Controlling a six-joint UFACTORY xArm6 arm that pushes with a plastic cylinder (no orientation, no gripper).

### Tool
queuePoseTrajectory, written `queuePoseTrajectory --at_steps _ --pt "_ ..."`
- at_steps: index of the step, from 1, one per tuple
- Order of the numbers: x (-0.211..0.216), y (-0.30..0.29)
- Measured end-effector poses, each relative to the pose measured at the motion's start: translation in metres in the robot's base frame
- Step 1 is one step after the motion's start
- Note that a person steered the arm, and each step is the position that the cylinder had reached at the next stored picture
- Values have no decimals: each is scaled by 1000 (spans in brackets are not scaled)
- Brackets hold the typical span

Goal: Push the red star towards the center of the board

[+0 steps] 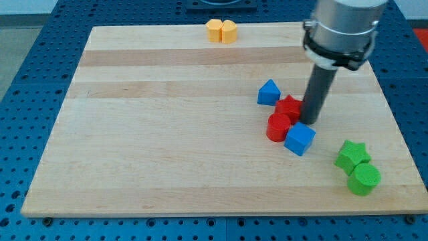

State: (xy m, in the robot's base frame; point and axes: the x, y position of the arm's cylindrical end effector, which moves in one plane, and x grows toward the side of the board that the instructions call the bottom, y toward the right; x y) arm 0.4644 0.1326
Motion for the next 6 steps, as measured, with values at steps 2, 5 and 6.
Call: queuePoseTrajectory --at_steps 2,5,6 --pt "0 -66" --pt "-23 -41" --pt "-30 -75"
